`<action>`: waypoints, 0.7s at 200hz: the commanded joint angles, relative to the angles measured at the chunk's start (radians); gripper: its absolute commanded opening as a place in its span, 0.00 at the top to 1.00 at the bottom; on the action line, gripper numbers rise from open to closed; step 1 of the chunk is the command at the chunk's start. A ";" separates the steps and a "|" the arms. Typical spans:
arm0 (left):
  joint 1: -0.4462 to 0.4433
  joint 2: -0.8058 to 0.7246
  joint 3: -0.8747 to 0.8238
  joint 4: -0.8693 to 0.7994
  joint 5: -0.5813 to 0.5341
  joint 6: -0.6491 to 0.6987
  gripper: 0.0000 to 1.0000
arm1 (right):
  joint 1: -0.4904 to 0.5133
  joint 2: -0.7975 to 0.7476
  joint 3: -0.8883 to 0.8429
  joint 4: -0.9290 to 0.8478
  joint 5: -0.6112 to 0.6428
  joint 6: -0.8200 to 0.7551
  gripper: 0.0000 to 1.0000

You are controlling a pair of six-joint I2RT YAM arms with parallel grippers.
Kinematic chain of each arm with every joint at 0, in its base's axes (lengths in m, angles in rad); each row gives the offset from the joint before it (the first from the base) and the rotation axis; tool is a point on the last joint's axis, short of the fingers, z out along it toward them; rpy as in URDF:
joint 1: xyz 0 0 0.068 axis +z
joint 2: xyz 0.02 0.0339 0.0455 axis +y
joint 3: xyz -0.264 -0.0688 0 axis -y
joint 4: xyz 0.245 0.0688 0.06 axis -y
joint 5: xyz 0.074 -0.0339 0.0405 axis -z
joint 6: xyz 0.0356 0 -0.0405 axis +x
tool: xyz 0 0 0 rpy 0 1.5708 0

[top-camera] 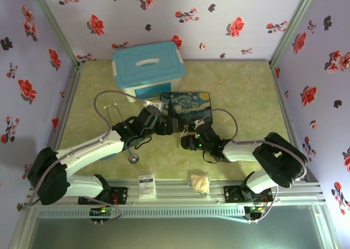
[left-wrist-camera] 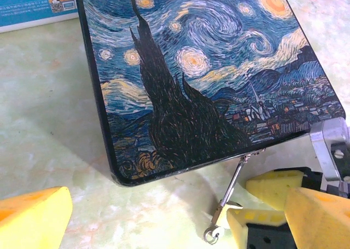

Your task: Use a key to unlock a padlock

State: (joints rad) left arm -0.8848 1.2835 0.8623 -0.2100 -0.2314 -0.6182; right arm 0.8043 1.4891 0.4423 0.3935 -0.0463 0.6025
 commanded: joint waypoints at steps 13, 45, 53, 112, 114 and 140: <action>0.010 -0.019 -0.034 0.005 -0.020 -0.003 0.00 | 0.028 0.070 0.022 0.028 -0.021 0.005 0.47; 0.018 -0.021 -0.029 -0.004 -0.020 0.009 0.00 | 0.037 0.084 0.008 0.041 -0.027 0.014 0.52; 0.021 -0.020 -0.027 -0.005 -0.019 0.014 0.00 | 0.043 0.092 0.011 0.042 -0.027 0.017 0.52; 0.052 -0.011 -0.005 -0.008 -0.023 0.040 0.00 | 0.059 0.075 -0.040 0.102 -0.024 0.088 0.69; 0.054 -0.010 -0.004 -0.007 -0.026 0.041 0.00 | 0.059 0.075 -0.041 0.105 -0.024 0.089 0.69; 0.089 0.022 0.037 0.012 -0.040 0.078 0.00 | 0.058 0.040 -0.107 0.207 0.000 0.154 0.67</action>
State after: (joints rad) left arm -0.8303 1.2797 0.8371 -0.2123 -0.2363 -0.5972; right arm 0.8513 1.5475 0.4049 0.5529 -0.0334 0.6674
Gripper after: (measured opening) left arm 0.996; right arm 0.312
